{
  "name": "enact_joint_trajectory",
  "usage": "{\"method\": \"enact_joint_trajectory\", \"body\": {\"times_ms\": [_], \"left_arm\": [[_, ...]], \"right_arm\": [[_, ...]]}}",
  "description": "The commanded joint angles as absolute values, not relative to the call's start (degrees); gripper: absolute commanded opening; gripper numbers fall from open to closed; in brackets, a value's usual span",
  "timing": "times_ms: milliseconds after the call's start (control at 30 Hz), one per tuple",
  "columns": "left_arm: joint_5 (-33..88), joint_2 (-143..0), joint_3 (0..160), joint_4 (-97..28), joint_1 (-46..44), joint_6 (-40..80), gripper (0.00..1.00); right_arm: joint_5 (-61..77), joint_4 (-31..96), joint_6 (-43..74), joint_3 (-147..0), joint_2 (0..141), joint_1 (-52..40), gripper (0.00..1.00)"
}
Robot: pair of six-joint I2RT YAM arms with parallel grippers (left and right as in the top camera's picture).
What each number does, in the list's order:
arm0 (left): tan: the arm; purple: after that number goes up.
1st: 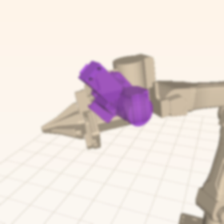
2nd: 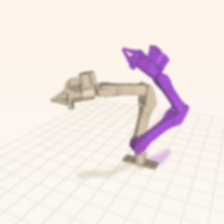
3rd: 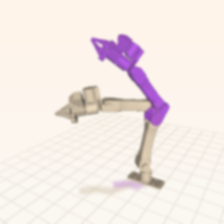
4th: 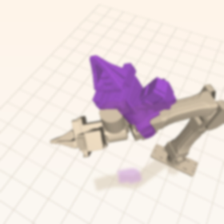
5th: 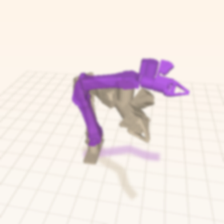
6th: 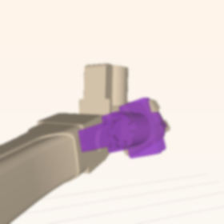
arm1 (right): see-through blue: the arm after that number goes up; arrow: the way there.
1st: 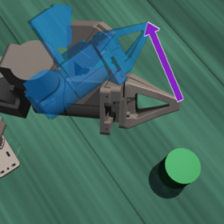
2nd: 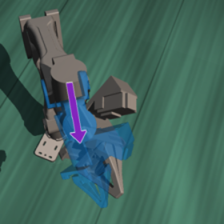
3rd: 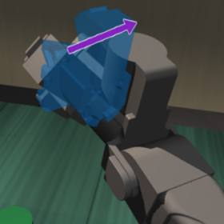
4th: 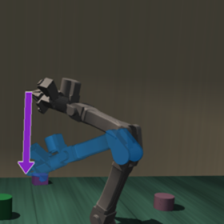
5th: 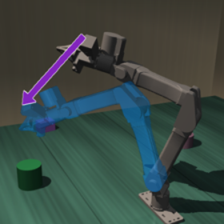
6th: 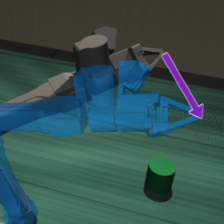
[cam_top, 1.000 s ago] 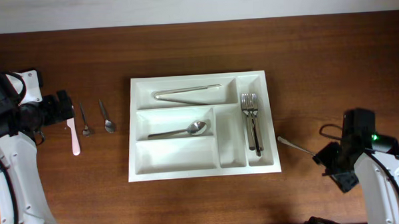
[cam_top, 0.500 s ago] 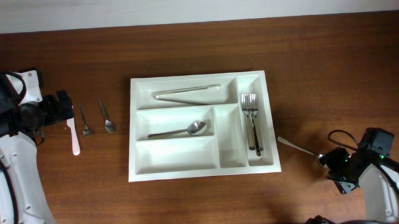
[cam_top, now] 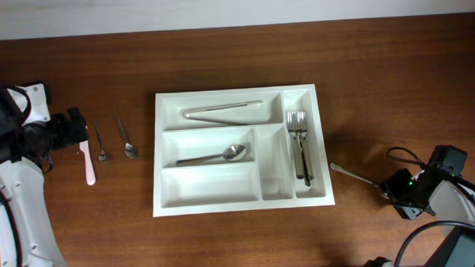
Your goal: Pack container
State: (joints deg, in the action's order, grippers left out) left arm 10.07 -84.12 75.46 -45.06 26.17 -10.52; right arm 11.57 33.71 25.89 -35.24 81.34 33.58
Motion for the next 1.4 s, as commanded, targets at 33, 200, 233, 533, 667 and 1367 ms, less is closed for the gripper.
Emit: {"method": "enact_joint_trajectory", "body": {"times_ms": [33, 200, 233, 533, 667, 1367], "left_arm": [[10.09, -83.68, 76.44, -45.08, 26.33, -11.27, 0.99], [10.09, -83.68, 76.44, -45.08, 26.33, -11.27, 0.99], [10.09, -83.68, 76.44, -45.08, 26.33, -11.27, 0.99], [10.09, -83.68, 76.44, -45.08, 26.33, -11.27, 0.99], [10.09, -83.68, 76.44, -45.08, 26.33, -11.27, 0.99], [10.09, -83.68, 76.44, -45.08, 26.33, -11.27, 0.99]], "right_arm": [[13.15, 32.51, 25.26, -33.28, 84.16, 33.82, 0.47], [13.17, 32.27, 25.26, -33.28, 84.16, 33.82, 0.31], [13.17, 32.21, 25.26, -33.28, 84.16, 33.82, 0.30], [13.34, 31.64, 25.28, -33.32, 84.16, 33.82, 0.13], [13.34, 31.09, 25.30, -33.32, 84.16, 33.82, 0.10], [14.09, 30.55, 25.26, -33.34, 84.16, 33.82, 0.40]]}}
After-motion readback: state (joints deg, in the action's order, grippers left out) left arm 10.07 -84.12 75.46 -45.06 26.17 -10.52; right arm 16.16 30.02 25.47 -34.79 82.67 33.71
